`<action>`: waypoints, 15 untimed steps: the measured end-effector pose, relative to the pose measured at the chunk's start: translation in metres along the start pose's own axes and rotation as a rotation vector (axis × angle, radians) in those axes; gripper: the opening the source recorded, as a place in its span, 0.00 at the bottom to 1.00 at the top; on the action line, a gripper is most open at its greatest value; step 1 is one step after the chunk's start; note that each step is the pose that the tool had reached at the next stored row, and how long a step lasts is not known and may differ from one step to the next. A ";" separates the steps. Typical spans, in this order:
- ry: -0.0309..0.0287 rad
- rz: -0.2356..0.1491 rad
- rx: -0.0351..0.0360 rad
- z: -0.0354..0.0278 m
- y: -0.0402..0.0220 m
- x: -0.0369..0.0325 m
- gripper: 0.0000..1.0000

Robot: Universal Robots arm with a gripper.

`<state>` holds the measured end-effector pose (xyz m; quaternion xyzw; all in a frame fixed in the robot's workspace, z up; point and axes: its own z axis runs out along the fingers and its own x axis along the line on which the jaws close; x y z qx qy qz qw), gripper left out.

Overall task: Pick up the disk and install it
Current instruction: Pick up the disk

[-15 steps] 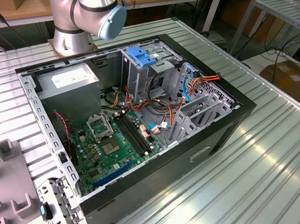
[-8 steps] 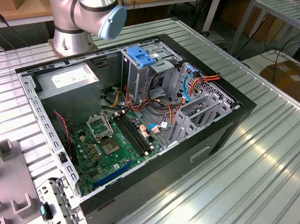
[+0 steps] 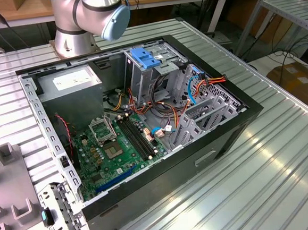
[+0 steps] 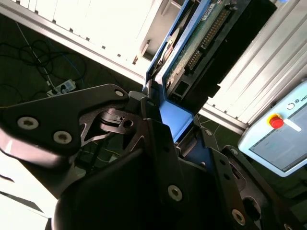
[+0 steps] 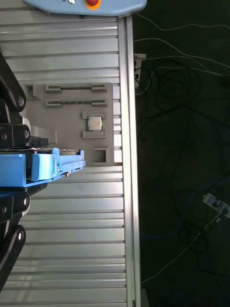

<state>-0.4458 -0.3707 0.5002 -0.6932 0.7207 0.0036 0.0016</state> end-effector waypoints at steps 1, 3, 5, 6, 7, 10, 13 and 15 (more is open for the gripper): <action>0.0000 0.000 -0.0001 0.0000 -0.0015 -0.0001 0.37; 0.0000 0.000 0.0000 0.0000 -0.0047 -0.0002 0.37; 0.0000 0.000 0.0000 0.0000 -0.0089 -0.0003 0.37; 0.0000 0.000 0.0000 0.0000 -0.0104 -0.0004 0.37; 0.0000 0.000 0.0000 0.0000 -0.0118 -0.0005 0.37; 0.0001 0.000 -0.0001 -0.0001 -0.0178 -0.0007 0.37; 0.0000 0.000 0.0000 -0.0001 -0.0217 -0.0008 0.37; 0.0000 0.000 0.0000 -0.0001 -0.0249 -0.0010 0.37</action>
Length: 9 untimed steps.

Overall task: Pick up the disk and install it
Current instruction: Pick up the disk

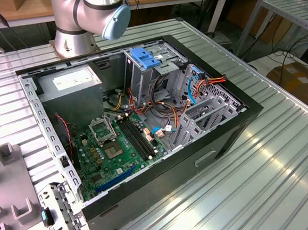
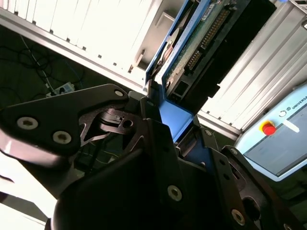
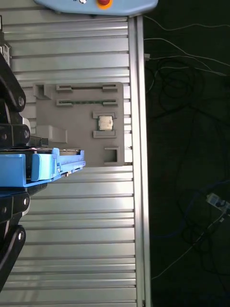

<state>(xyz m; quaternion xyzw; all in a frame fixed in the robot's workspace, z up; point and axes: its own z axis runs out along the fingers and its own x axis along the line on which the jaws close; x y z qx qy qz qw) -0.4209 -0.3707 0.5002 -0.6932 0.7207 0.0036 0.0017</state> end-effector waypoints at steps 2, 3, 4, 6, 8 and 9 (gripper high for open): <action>0.0000 0.000 0.0000 0.0000 -0.0036 -0.0001 0.37; 0.0000 0.000 0.0000 0.0000 -0.0048 -0.0002 0.37; 0.0000 0.000 -0.0001 0.0000 -0.0060 -0.0002 0.37; 0.0000 0.000 -0.0001 -0.0001 -0.0088 -0.0003 0.37; 0.0000 0.000 -0.0001 -0.0001 -0.0126 -0.0005 0.37; 0.0000 0.000 0.0000 0.0000 -0.0140 -0.0005 0.37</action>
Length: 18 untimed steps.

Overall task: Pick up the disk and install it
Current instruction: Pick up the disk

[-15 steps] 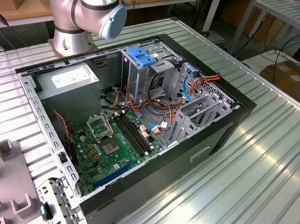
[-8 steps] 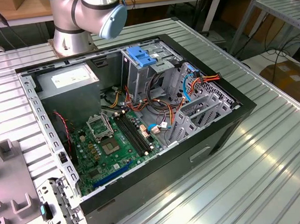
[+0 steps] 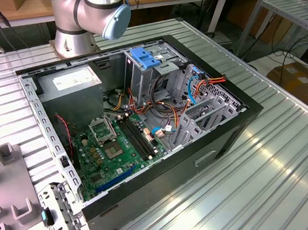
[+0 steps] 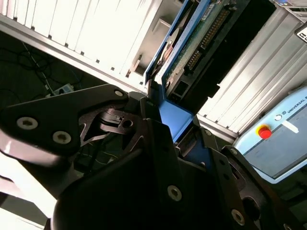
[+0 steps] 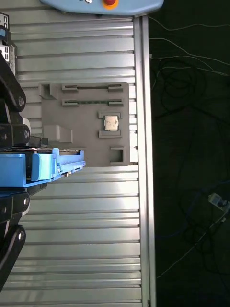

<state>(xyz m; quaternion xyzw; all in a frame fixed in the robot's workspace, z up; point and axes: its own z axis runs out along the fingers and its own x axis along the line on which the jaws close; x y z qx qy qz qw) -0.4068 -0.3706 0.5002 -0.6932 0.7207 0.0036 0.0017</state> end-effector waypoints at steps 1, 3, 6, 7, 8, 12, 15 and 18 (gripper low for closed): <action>0.0000 0.000 0.0000 0.0000 -0.0012 0.0000 0.37; 0.0000 0.000 0.0000 0.0000 -0.0042 -0.0002 0.37; 0.0000 0.000 -0.0001 -0.0001 -0.0115 -0.0004 0.37; 0.0001 0.000 -0.0001 -0.0001 -0.0129 -0.0005 0.37; 0.0000 0.000 0.0000 0.0000 -0.0143 -0.0005 0.37; 0.0000 0.000 -0.0001 -0.0001 -0.0205 -0.0008 0.37; 0.0000 0.000 0.0000 -0.0001 -0.0253 -0.0006 0.37; 0.0000 0.000 0.0000 -0.0001 -0.0299 0.0006 0.37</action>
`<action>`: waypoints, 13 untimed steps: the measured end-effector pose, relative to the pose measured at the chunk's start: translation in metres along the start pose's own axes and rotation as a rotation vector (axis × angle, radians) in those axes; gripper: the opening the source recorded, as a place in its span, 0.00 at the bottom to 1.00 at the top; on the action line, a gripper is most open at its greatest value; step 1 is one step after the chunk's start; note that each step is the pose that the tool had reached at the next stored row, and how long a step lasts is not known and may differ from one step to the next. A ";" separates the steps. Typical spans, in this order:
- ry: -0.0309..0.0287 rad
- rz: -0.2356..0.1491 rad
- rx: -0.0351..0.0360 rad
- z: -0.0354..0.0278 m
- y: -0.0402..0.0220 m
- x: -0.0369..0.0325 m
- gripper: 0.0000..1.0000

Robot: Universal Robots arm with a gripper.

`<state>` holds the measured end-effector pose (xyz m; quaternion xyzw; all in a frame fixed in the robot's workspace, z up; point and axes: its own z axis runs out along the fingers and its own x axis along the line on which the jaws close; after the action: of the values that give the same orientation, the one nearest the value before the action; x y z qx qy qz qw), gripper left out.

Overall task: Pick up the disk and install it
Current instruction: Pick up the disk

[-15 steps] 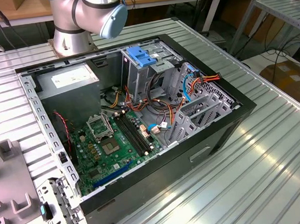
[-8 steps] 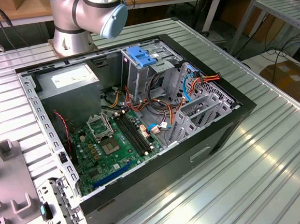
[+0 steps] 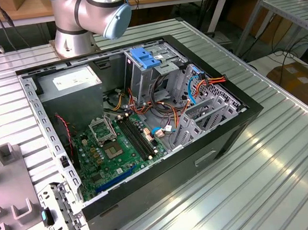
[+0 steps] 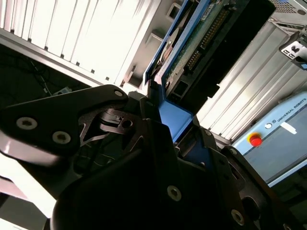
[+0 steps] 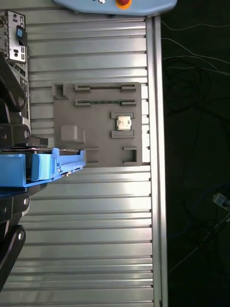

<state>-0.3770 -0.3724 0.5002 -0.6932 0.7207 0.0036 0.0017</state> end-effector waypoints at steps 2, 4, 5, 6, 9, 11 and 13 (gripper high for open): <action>0.0000 0.000 0.0000 0.0000 -0.0020 0.0009 0.37; 0.0001 0.000 -0.0002 -0.0001 -0.0041 0.0018 0.37; 0.0000 0.000 -0.0001 -0.0001 -0.0049 0.0020 0.37; 0.0000 0.000 0.0000 0.0000 -0.0049 0.0020 0.37; 0.0001 0.000 -0.0001 -0.0001 -0.0056 0.0026 0.37; 0.0000 0.000 -0.0001 -0.0001 -0.0056 0.0031 0.37; 0.0000 0.000 -0.0001 -0.0001 -0.0057 0.0039 0.37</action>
<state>-0.3714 -0.3765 0.5002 -0.6933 0.7207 0.0036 0.0016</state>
